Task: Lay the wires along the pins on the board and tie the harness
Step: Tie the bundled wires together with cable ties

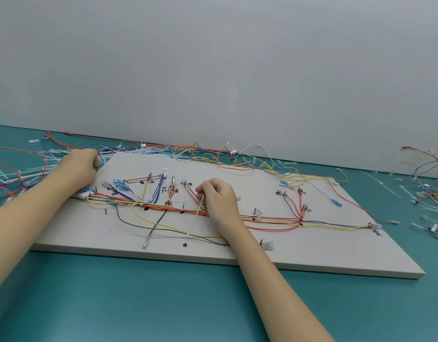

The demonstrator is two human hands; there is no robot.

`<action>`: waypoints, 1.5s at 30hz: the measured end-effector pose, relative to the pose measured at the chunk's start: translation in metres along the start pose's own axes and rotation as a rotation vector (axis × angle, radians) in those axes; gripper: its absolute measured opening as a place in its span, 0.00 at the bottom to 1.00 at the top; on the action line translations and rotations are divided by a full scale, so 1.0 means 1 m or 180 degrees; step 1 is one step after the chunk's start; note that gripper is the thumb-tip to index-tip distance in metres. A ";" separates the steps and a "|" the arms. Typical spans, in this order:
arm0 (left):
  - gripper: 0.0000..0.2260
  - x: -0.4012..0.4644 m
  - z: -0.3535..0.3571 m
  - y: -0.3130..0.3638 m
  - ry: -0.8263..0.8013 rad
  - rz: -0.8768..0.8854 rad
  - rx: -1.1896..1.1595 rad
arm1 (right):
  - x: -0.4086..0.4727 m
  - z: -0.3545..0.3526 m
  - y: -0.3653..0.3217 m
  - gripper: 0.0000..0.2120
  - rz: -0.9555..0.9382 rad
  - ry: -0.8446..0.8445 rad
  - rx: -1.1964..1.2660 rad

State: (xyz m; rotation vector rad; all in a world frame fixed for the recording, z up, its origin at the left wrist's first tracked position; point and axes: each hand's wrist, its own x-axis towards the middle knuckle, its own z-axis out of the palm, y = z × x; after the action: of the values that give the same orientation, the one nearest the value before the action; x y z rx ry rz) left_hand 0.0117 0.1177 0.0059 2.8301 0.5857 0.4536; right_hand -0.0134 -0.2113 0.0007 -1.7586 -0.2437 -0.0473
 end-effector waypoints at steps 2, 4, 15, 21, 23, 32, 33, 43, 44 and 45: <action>0.09 -0.001 0.000 0.003 0.0178 -0.0086 -0.0158 | 0.000 0.000 -0.001 0.13 -0.0002 -0.0003 -0.0011; 0.09 -0.003 -0.005 0.013 0.0555 -0.0026 -0.0403 | -0.001 0.000 -0.001 0.13 0.0019 0.0009 0.0011; 0.09 -0.066 -0.065 0.135 -0.0194 -0.0363 -0.4469 | -0.004 -0.010 -0.017 0.08 -0.0329 0.0505 0.0550; 0.07 -0.093 -0.058 0.162 -0.1519 -0.0753 -0.5110 | -0.008 -0.009 -0.028 0.08 -0.1148 0.0241 -0.0451; 0.07 -0.097 -0.059 0.163 -0.1759 -0.0759 -0.5233 | -0.008 -0.009 -0.030 0.04 -0.1233 0.0221 -0.0561; 0.06 -0.104 -0.058 0.168 -0.1925 -0.0599 -0.5052 | -0.014 -0.021 -0.042 0.03 -0.0894 -0.0098 -0.0225; 0.05 -0.104 -0.057 0.168 -0.1852 -0.0484 -0.4959 | -0.014 -0.024 -0.042 0.03 -0.0793 -0.0105 -0.0063; 0.13 -0.121 -0.037 0.171 -0.2196 0.0493 -0.4308 | -0.018 -0.041 -0.039 0.05 -0.0346 -0.0208 0.0455; 0.13 -0.121 -0.035 0.171 -0.2147 0.0475 -0.4360 | -0.018 -0.041 -0.038 0.05 -0.0347 -0.0206 0.0446; 0.13 -0.121 -0.034 0.172 -0.2094 0.0442 -0.4404 | -0.019 -0.041 -0.037 0.05 -0.0341 -0.0199 0.0448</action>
State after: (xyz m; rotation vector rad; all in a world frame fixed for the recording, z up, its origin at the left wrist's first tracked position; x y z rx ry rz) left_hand -0.0457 -0.0824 0.0534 1.5024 -0.1012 -0.0971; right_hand -0.0346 -0.2472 0.0416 -1.6077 -0.3783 -0.0513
